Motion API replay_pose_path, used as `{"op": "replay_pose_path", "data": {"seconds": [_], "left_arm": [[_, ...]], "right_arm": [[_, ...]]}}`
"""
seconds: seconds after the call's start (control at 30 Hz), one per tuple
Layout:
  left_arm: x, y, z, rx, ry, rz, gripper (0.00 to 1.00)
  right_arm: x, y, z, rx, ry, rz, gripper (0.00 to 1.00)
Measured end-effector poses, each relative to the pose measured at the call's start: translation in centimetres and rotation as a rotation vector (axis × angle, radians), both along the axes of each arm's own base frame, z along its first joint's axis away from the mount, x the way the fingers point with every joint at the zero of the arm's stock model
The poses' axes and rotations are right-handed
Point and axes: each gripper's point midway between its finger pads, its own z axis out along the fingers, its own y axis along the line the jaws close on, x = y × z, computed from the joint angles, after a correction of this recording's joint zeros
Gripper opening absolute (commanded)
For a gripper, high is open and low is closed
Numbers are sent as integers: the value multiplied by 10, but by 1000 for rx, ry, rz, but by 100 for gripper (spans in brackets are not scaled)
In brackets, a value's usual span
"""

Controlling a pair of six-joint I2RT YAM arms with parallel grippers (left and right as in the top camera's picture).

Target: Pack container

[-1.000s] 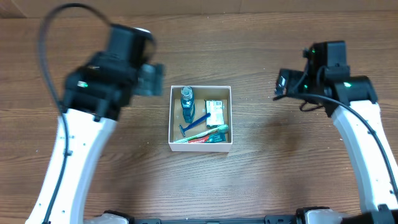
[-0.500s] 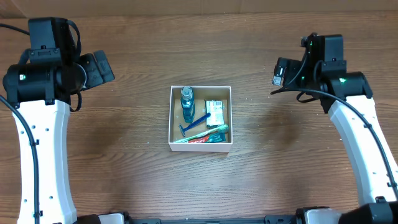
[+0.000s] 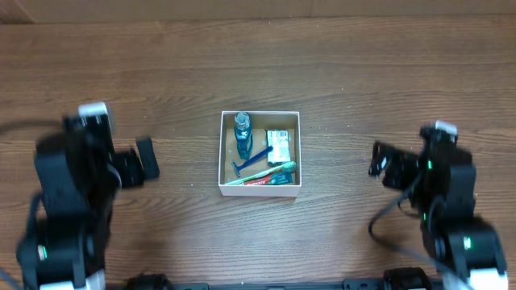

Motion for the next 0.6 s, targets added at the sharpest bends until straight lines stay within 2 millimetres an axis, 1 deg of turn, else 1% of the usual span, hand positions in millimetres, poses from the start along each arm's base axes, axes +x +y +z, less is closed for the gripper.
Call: {"op": "replay_pose_path", "data": {"seconds": [0.1, 0.17, 0.23, 0.37, 0.4, 0.47, 0.6], "left_arm": [[-30, -4, -23, -12, -14, 2, 100], [-44, -6, -34, -19, -29, 5, 100], [-54, -7, -40, -20, -45, 7, 100], [-59, -7, -49, -26, -46, 11, 100], [-61, -7, -55, -31, -29, 15, 100], [-63, -8, -59, -35, -12, 17, 100], [-63, -8, -60, -35, -8, 17, 100]], "right_arm": [[-27, -2, -3, 18, -23, -16, 100], [-38, -3, 1, 30, -40, -26, 100], [-41, -4, 4, 39, -56, -32, 100], [-42, -4, 3, 47, -54, -39, 100], [-42, -4, 3, 48, -54, -39, 100], [-42, -4, 3, 49, -54, -40, 100], [-42, -4, 3, 50, -53, -41, 100]]}}
